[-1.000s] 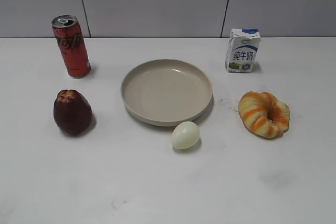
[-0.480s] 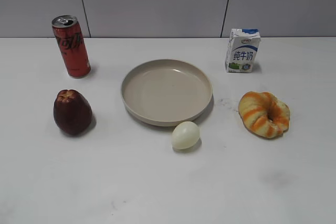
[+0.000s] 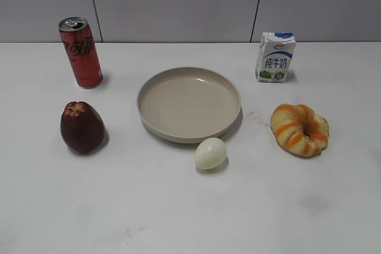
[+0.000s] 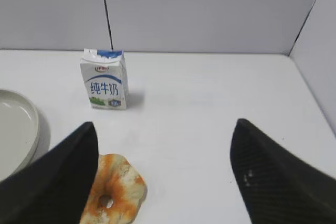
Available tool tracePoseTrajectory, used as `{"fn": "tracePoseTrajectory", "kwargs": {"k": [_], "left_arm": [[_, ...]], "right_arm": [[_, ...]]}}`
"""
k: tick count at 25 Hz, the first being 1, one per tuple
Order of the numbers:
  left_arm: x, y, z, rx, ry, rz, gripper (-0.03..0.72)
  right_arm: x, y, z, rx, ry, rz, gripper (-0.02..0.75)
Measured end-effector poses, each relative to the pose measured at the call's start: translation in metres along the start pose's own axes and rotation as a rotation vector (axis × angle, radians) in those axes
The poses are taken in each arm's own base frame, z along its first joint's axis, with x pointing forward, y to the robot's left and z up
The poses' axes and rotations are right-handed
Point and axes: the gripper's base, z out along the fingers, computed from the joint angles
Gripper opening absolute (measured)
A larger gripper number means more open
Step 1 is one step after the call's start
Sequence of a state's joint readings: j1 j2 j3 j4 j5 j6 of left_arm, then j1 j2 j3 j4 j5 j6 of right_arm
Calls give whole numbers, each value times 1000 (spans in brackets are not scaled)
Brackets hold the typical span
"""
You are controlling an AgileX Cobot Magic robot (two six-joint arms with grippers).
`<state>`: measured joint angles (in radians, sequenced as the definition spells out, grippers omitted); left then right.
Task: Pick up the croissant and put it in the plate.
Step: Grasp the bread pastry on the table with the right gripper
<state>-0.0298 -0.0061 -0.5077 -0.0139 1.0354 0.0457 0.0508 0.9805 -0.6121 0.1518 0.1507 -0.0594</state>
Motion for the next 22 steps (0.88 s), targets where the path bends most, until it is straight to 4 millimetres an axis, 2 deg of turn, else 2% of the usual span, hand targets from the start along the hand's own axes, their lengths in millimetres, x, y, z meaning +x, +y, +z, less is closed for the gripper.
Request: {"fn": "tracePoseTrajectory", "kwargs": {"k": [2,5,8,11,16,19,22], "left_arm": [[0,0,0,0,0,0,503],[0,0,0,0,0,0,503],[0,0,0,0,0,0,503],[0,0,0,0,0,0,503],[0,0,0,0,0,0,503],[0,0,0,0,0,0,503],[0,0,0,0,0,0,503]], "right_arm": [[-11,10,23,-37,123,10,593],[-14,32,60,-107,349,-17,619],[-7,58,95,-165,534,-62,651],[10,75,131,-187,657,-68,659],[45,80,180,-155,805,-33,657],[66,79,201,-136,855,-21,638],[80,78,213,-117,871,-4,566]]}}
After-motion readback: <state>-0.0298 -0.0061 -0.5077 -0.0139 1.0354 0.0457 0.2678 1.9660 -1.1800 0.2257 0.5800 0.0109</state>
